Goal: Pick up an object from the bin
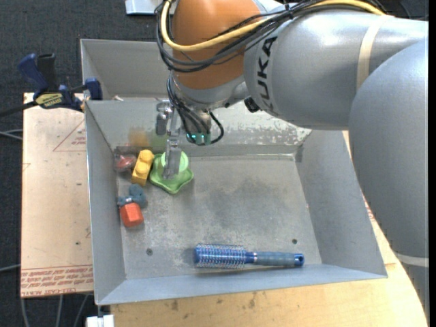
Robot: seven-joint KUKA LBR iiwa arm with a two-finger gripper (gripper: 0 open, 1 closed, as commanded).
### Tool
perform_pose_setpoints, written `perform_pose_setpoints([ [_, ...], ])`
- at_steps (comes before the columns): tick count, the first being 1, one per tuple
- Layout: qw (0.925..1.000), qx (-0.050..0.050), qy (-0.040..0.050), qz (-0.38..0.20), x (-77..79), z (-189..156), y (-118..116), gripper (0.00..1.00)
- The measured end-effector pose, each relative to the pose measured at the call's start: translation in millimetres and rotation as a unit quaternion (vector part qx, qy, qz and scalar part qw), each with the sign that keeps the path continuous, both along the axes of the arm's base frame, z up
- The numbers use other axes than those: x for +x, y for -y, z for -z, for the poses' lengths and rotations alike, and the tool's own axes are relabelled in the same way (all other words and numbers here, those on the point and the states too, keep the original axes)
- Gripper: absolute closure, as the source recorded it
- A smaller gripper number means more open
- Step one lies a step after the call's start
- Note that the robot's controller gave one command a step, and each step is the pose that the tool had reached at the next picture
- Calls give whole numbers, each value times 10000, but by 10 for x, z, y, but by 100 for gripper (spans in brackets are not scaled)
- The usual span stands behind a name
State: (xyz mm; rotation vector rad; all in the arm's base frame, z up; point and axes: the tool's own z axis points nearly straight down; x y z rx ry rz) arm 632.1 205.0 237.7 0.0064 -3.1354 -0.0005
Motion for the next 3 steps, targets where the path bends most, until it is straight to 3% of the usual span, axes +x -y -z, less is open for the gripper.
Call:
perform_pose_setpoints([
  [1, 9668, 36, 124, -2551, 142, 1627, -386, 0],
  [2, 9323, 18, 40, -3617, -221, 1368, -451, 0],
  [3, 8595, 19, 56, -5111, -243, 1150, -469, 0],
])
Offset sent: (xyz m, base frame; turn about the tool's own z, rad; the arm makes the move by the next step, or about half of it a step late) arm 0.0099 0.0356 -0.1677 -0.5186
